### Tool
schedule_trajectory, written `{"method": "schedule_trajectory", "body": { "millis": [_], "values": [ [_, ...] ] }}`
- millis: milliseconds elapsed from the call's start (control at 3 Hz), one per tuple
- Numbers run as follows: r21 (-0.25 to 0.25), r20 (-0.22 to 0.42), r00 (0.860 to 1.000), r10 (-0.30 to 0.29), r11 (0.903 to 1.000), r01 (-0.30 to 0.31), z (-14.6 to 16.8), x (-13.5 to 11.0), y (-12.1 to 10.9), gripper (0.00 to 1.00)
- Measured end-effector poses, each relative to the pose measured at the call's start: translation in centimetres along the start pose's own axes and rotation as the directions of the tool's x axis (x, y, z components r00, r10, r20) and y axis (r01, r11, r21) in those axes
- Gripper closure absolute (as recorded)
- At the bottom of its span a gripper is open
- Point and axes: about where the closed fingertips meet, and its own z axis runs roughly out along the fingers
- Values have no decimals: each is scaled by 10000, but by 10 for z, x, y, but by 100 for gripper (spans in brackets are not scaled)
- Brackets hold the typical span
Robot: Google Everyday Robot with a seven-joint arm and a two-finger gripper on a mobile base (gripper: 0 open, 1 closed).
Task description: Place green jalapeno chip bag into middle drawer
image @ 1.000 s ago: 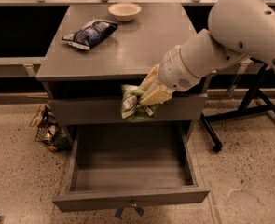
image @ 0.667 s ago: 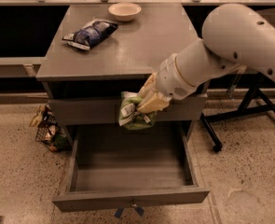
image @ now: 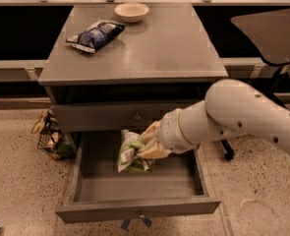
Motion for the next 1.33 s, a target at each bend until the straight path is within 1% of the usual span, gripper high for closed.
{"method": "schedule_trajectory", "body": {
  "millis": [333,667,1000,1333],
  "values": [
    [-91,-77,9999,141,9999,-142,41,40,20,100],
    [-189,-357,9988,336,9992,-343,77,82,25,100],
    [-512,-457,9959,779,9955,-802,112,115,34,100],
    [-614,-475,9921,1164,9910,-1192,143,136,31,100]
  ]
}}
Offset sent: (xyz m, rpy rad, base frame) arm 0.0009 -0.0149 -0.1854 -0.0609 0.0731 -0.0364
